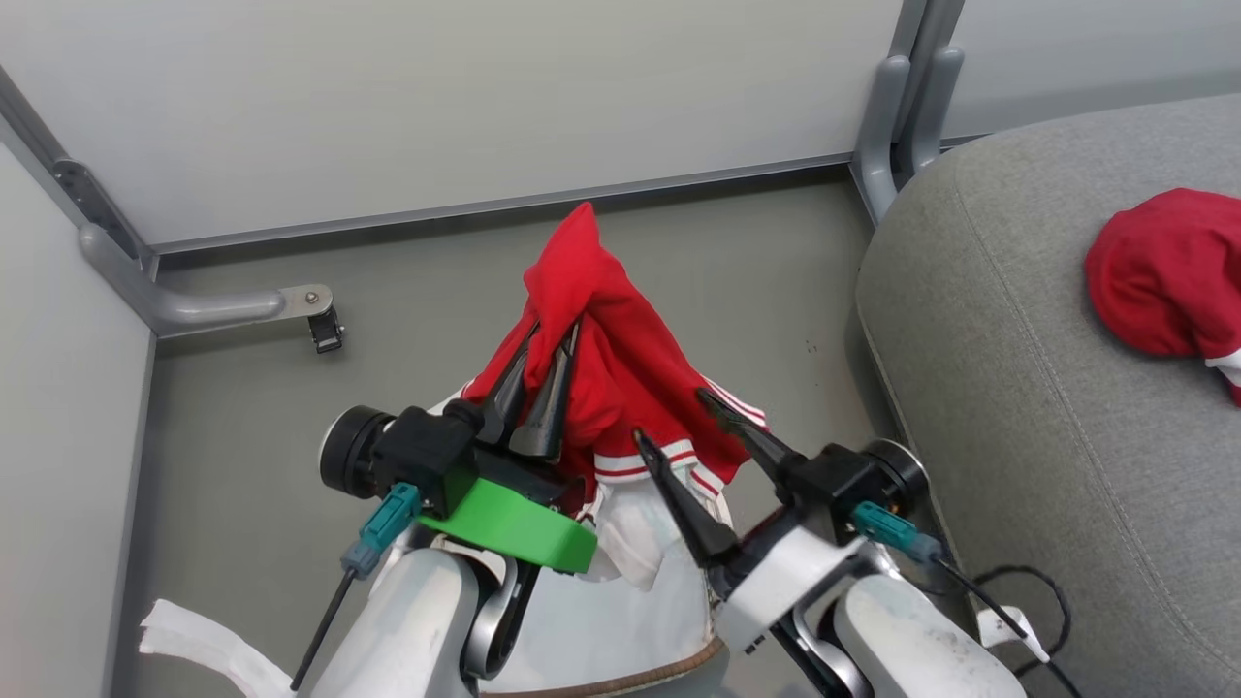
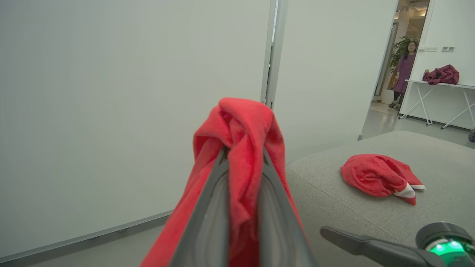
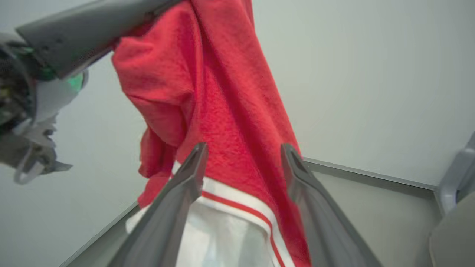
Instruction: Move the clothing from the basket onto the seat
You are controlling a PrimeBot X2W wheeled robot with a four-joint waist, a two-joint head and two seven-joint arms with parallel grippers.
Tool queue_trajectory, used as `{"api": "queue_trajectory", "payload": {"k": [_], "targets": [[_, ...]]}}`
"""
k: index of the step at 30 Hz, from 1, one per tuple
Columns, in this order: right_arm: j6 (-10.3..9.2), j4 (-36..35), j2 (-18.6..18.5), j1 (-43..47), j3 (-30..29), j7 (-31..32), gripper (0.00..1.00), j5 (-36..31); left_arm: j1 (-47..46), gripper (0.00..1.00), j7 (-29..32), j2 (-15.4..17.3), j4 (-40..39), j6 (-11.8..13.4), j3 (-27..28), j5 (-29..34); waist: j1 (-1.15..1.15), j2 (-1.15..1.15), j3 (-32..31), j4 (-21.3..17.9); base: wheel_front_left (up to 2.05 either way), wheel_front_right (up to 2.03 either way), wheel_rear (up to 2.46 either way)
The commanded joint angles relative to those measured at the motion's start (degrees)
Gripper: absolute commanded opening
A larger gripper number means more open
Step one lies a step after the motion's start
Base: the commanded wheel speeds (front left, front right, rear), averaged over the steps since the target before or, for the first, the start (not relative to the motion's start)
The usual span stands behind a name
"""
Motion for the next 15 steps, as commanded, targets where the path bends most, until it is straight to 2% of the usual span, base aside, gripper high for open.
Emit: {"api": "queue_trajectory", "payload": {"k": [1,6,15], "targets": [[-0.06,-0.5,-0.3,-1.7,1.9,0.0,1.00,0.7,-1.0,0.00,0.0,0.1,0.0,0.2,-0.5,-0.4,0.00,0.00,0.4,0.5,0.00,0.00,0.00],[-0.06,1.1,-0.3,-6.0,6.5,0.0,1.00,0.7,-1.9,0.00,0.0,0.2,0.2,0.5,-2.3,-1.8,0.00,0.00,0.6,1.7,0.00,0.00,0.00],[-0.06,8.8,-0.2,-9.3,7.7,0.0,1.00,-0.6,-3.1,0.00,0.0,0.1,-0.5,0.6,-6.9,-3.7,0.00,0.00,0.4,4.6,0.00,0.00,0.00]]}}
